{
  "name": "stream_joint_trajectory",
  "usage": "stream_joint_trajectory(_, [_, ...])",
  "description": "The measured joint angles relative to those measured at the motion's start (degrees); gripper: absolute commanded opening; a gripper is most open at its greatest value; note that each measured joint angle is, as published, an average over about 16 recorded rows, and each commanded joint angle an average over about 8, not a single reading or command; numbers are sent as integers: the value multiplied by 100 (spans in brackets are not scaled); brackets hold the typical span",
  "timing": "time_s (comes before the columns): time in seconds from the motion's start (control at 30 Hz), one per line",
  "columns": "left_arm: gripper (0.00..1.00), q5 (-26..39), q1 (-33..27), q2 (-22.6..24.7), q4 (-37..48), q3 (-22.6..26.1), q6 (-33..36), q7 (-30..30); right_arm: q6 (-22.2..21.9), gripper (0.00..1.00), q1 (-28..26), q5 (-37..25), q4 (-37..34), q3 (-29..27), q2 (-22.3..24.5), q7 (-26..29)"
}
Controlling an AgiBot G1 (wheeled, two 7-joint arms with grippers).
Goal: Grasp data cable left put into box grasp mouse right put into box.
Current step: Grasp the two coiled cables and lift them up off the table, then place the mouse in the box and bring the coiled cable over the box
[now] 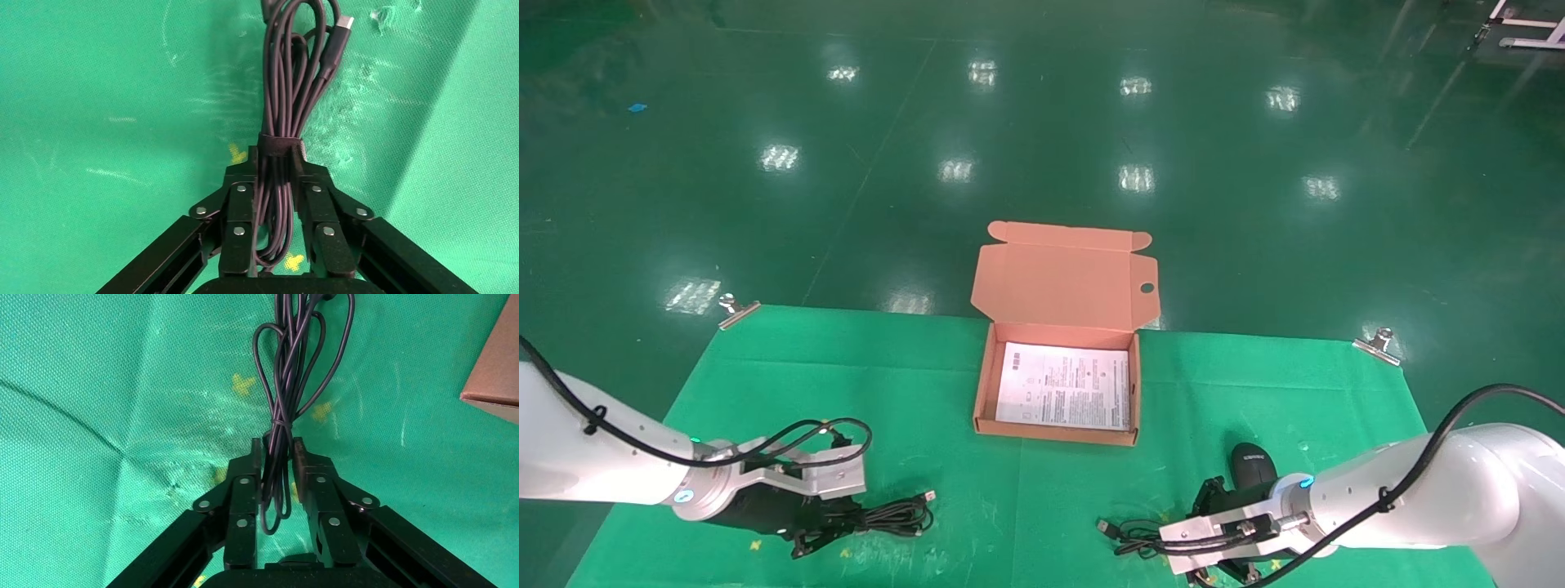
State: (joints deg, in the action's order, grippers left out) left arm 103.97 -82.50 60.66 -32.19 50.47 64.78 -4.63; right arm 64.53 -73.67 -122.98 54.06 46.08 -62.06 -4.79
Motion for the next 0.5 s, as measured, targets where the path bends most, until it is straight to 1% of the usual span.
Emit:
stream_joint_trajectory(0.13, [0,-25,-11,-48,-49,-11,53,2,2,0,-7,10,-1,-11,9,12])
stream_joint_trajectory(0.27, [0,-68,-28,-191,-233,-36,168,-45,47,0,-78,48,34,-71,80,116])
stream_joint_trajectory(0.37, [0,-102,-60,-372,-505,-70,283,-148,122,0,-188,88,140,-159,196,286])
stream_joint_trajectory(0.5, [0,-130,-142,-696,-1074,-141,439,-399,208,0,-408,148,377,-345,410,620])
